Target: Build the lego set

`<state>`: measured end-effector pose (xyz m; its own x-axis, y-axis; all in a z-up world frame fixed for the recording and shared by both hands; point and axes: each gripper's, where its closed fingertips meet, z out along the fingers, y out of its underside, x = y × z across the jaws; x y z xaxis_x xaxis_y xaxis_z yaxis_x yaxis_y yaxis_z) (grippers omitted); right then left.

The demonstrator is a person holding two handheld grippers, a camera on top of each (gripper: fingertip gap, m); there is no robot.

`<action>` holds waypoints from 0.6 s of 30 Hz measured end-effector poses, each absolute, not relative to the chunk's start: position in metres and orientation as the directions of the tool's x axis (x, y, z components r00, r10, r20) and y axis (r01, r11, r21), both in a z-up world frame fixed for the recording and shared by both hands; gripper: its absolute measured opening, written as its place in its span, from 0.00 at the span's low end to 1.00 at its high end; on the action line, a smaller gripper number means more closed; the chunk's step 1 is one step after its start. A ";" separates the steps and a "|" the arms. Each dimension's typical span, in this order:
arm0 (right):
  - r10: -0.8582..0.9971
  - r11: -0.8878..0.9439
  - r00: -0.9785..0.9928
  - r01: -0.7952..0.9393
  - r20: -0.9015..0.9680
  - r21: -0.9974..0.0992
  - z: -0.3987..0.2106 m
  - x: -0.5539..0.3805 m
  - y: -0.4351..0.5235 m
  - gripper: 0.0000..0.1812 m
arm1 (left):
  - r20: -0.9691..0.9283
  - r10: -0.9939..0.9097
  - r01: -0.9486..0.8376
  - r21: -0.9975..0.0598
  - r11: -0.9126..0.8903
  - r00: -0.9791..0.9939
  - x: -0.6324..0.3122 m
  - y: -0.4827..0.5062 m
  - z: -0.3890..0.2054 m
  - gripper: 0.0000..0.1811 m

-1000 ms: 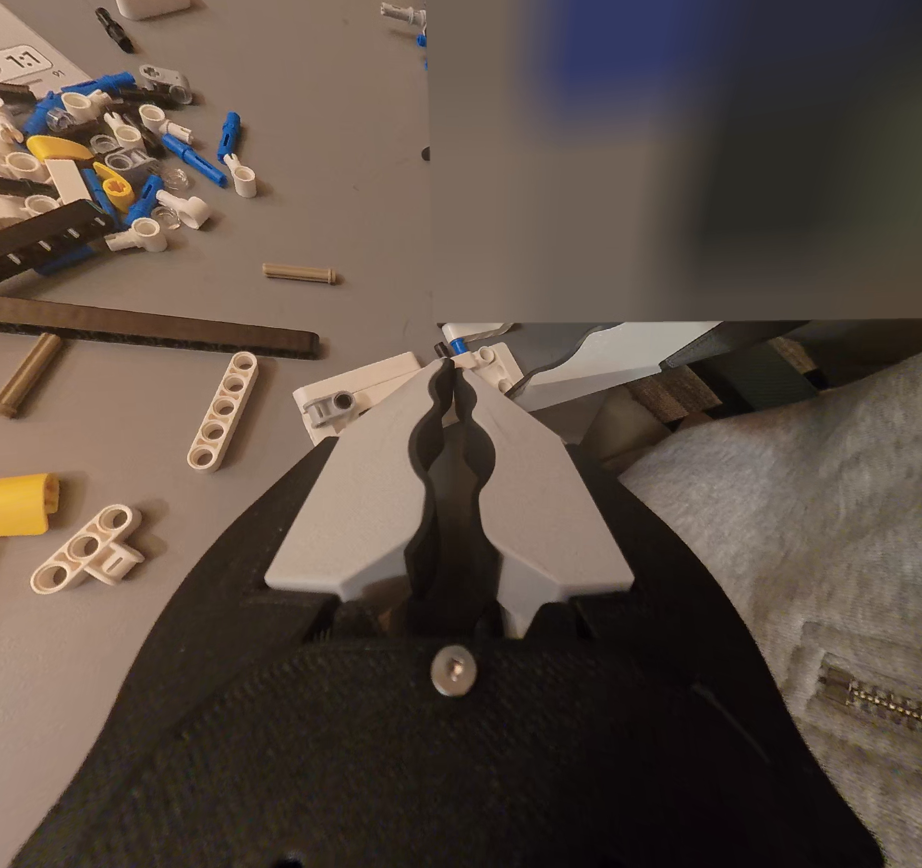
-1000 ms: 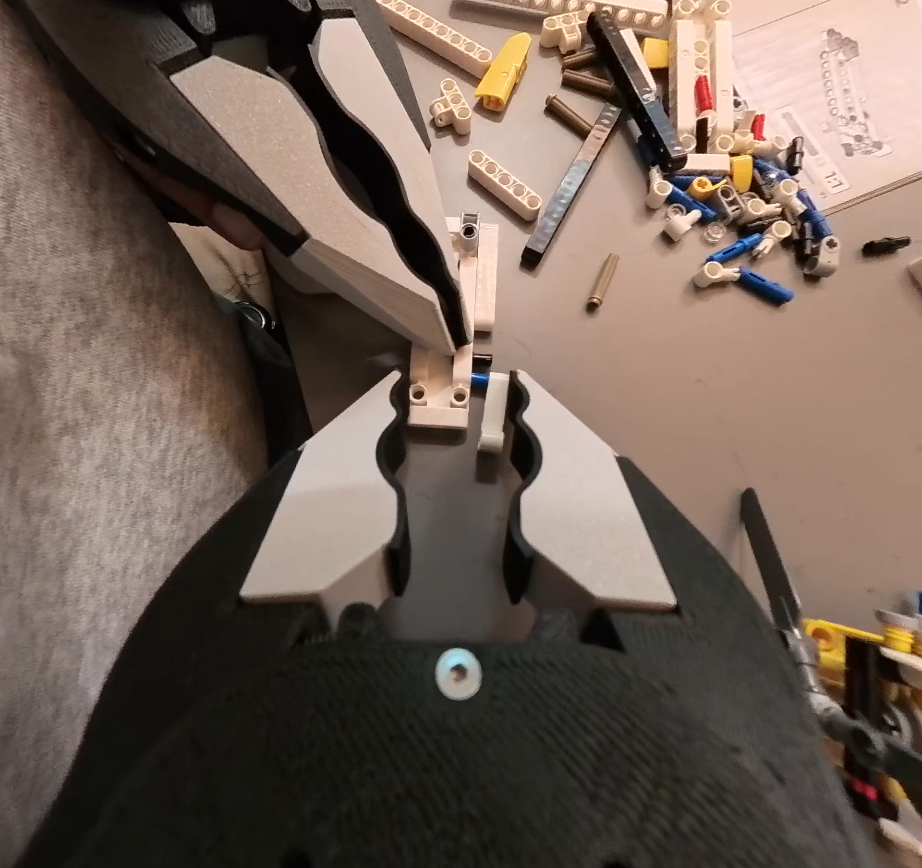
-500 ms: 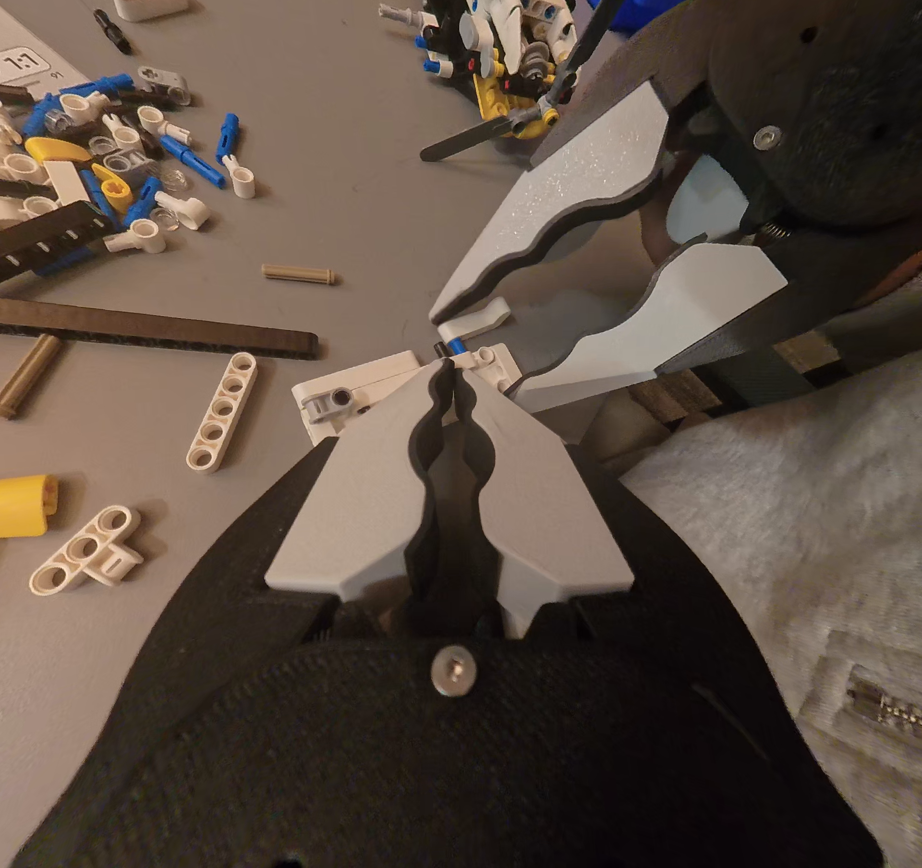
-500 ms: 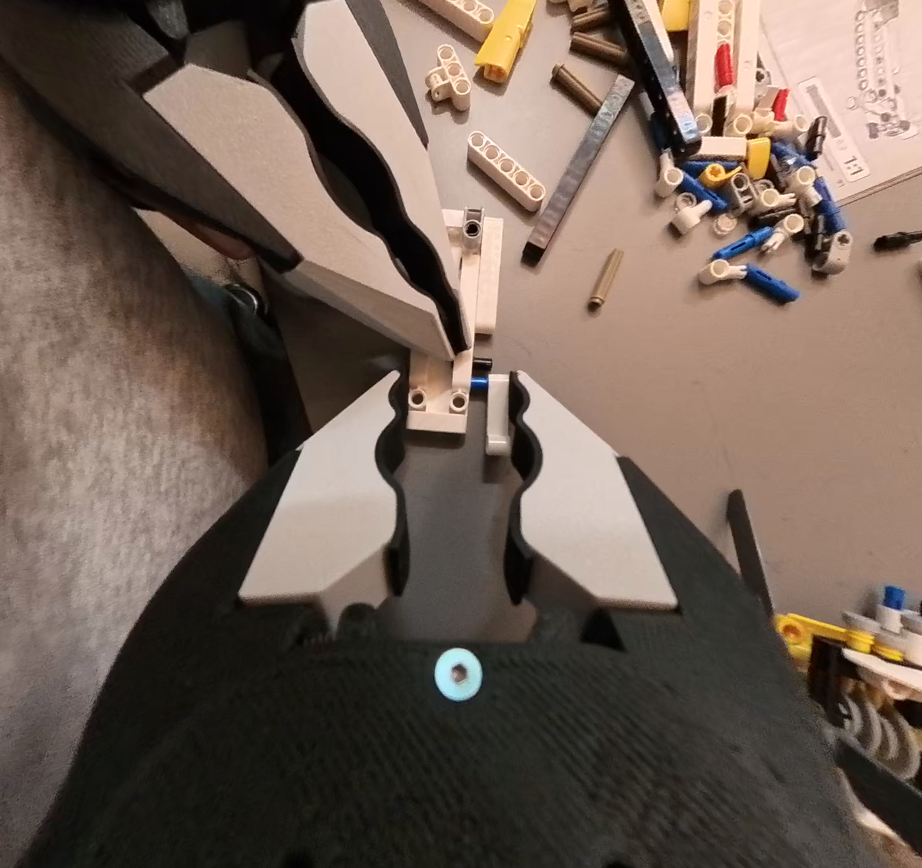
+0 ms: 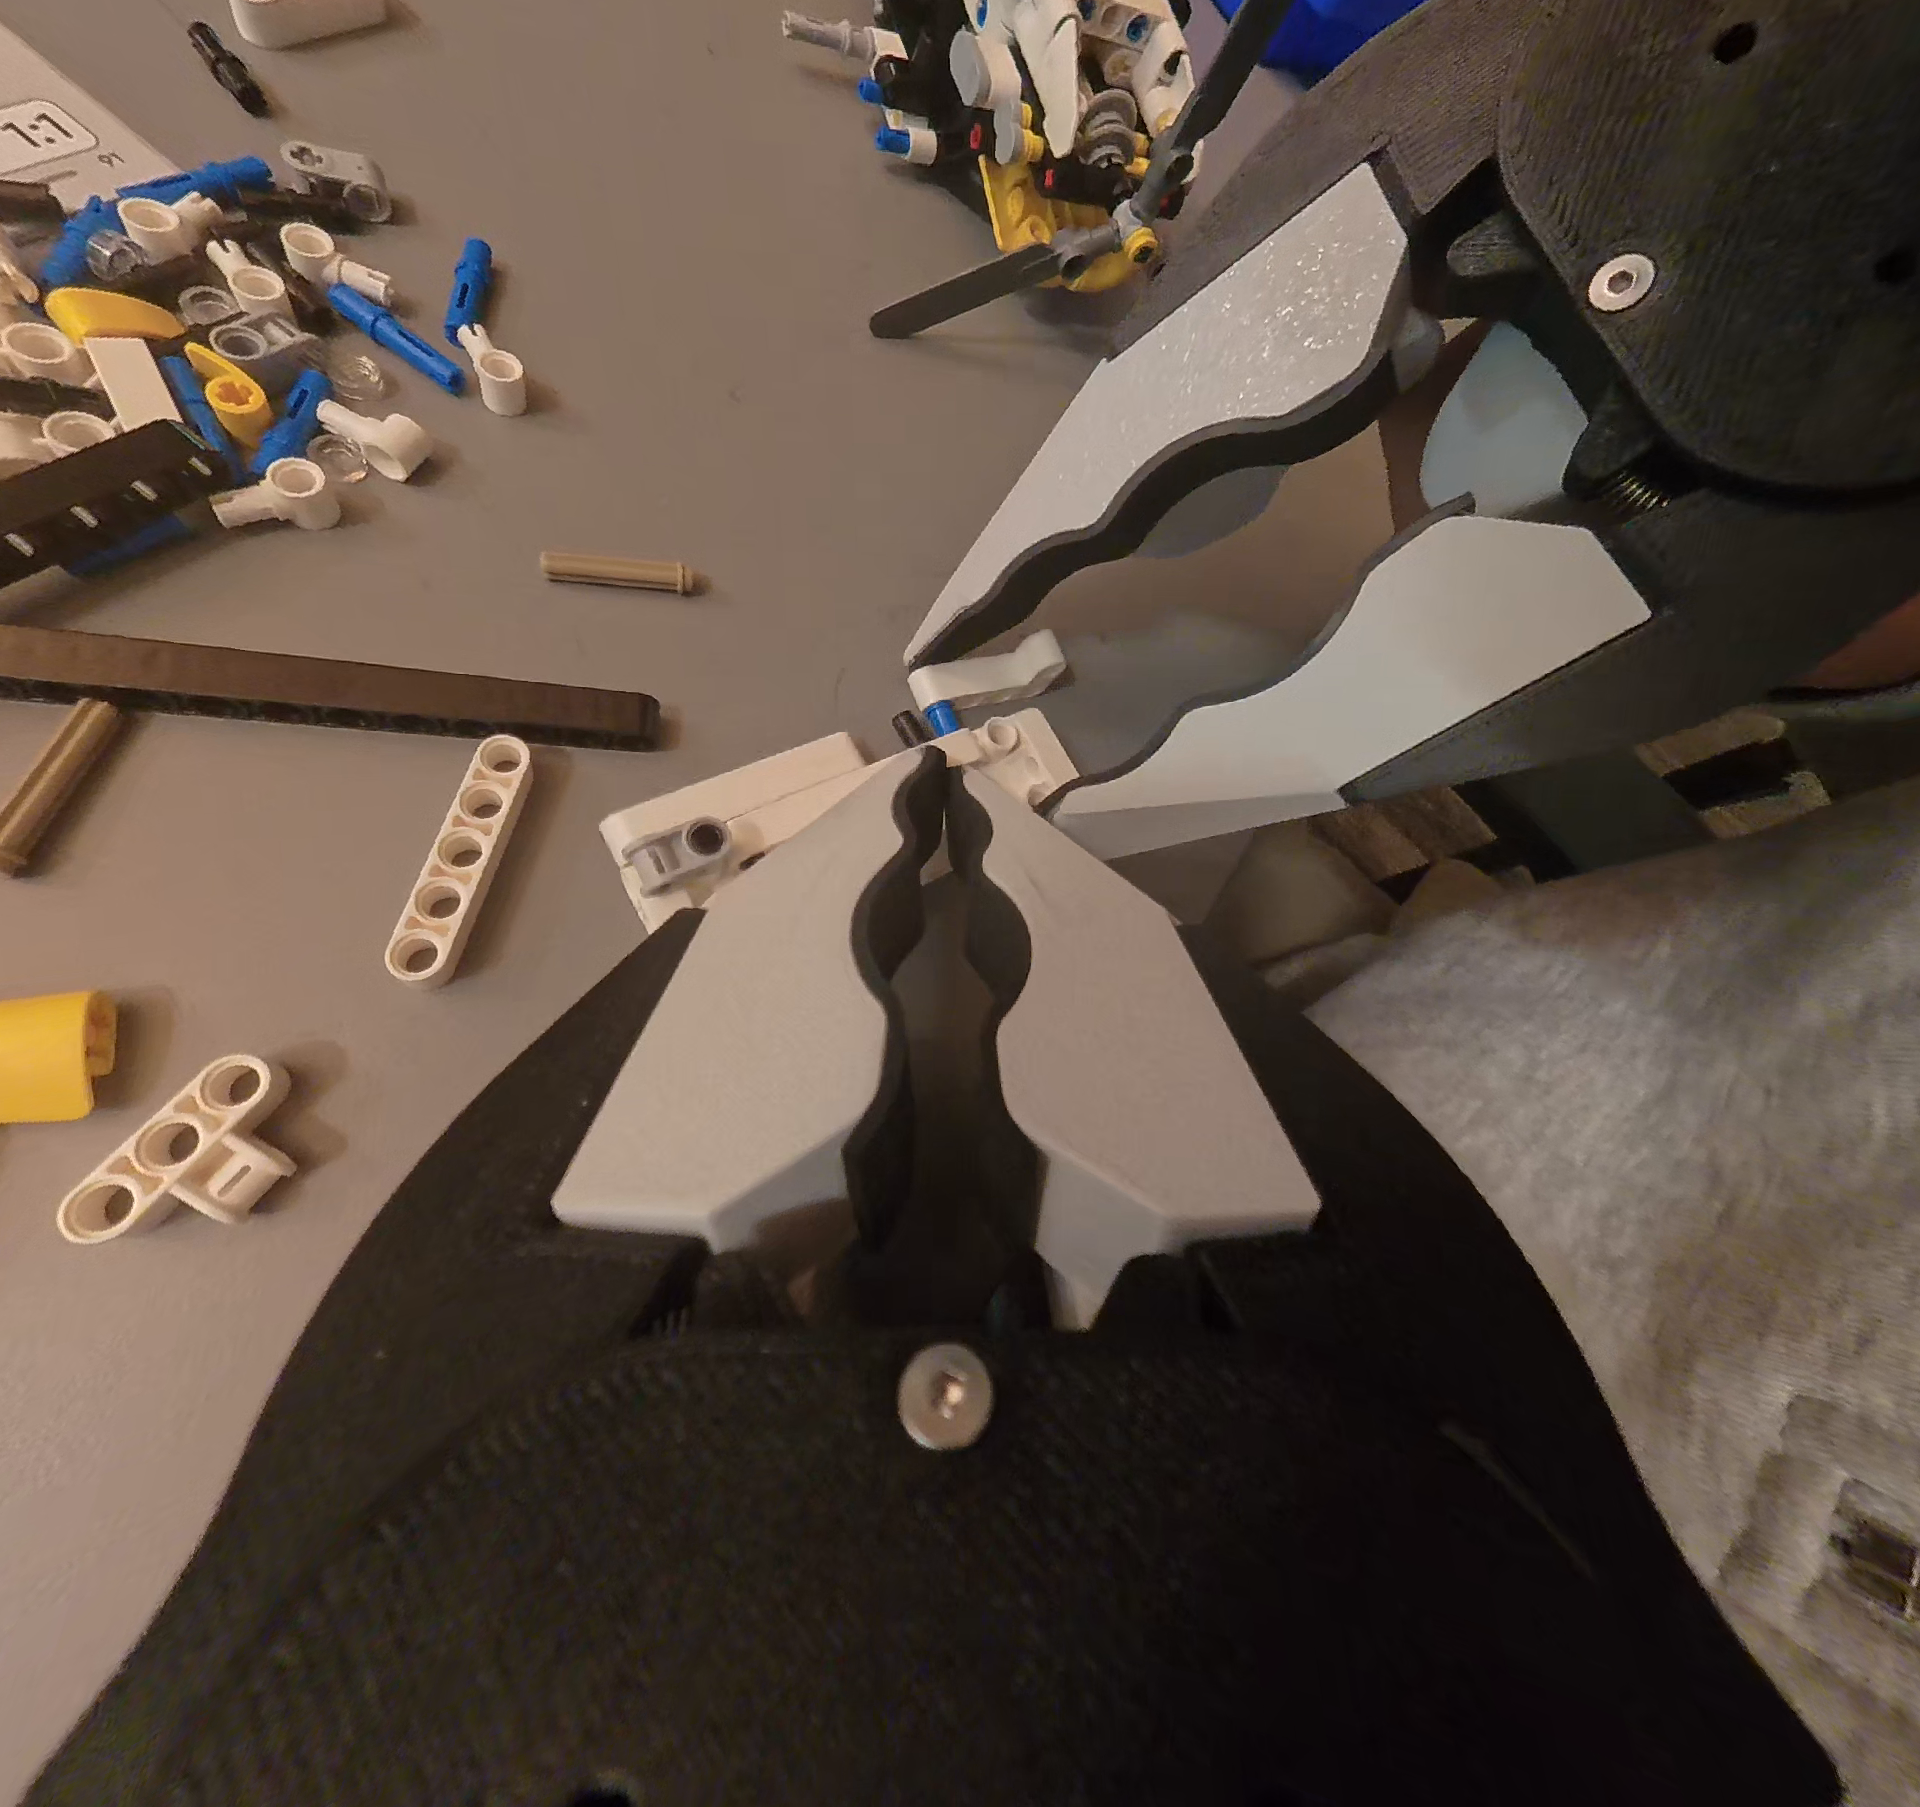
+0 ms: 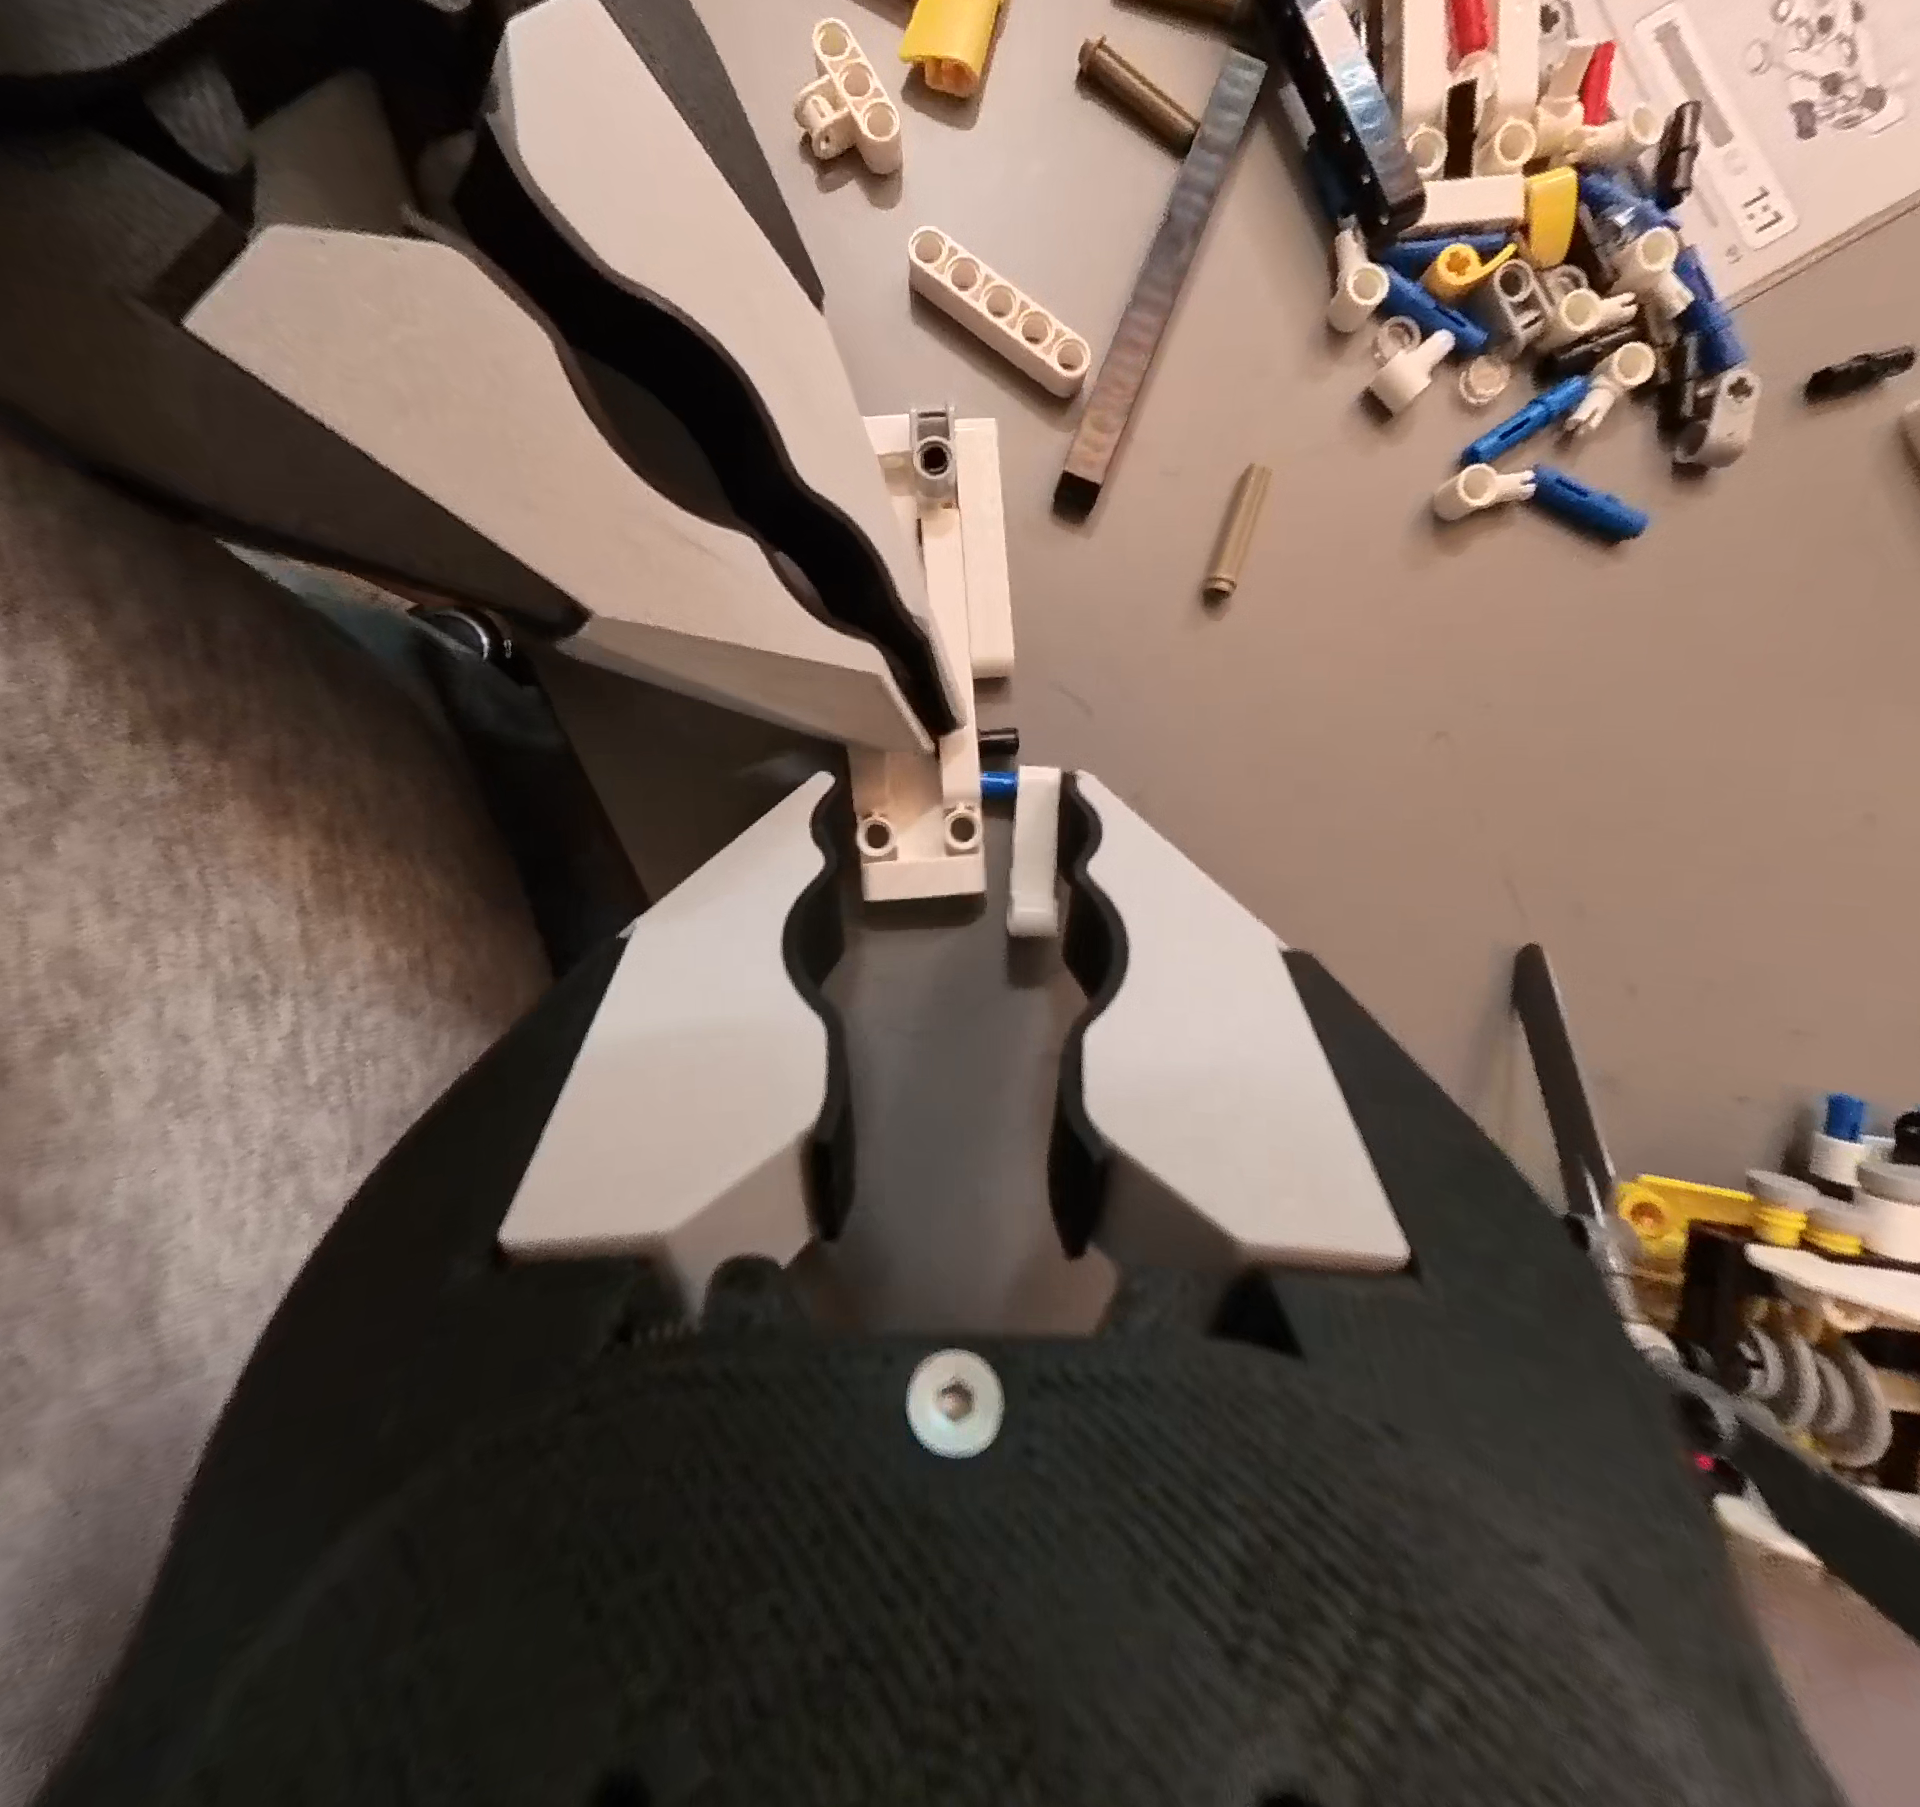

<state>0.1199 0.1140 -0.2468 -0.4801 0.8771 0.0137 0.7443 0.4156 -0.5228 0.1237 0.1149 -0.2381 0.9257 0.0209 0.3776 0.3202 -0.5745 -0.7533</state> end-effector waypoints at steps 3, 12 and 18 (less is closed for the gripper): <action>0.878 0.413 -0.478 0.749 0.007 -0.518 -0.247 0.120 0.114 0.21 | 0.377 0.020 0.319 -0.754 -0.574 0.926 0.124 0.115 -0.238 0.00; 0.826 0.471 -0.563 0.690 0.001 -0.550 -0.247 0.120 0.111 0.21 | 0.346 0.013 0.288 -0.759 -0.585 0.938 0.125 0.115 -0.239 0.00; 0.772 0.526 -0.636 0.635 0.004 -0.565 -0.247 0.120 0.111 0.21 | 0.360 0.012 0.300 -0.758 -0.579 0.933 0.125 0.115 -0.238 0.00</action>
<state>0.1200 0.1109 -0.2471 -0.6357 0.7719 0.0044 0.6353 0.5265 -0.5650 0.1250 0.1151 -0.2384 0.9328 0.0122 0.3603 0.3004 -0.5790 -0.7580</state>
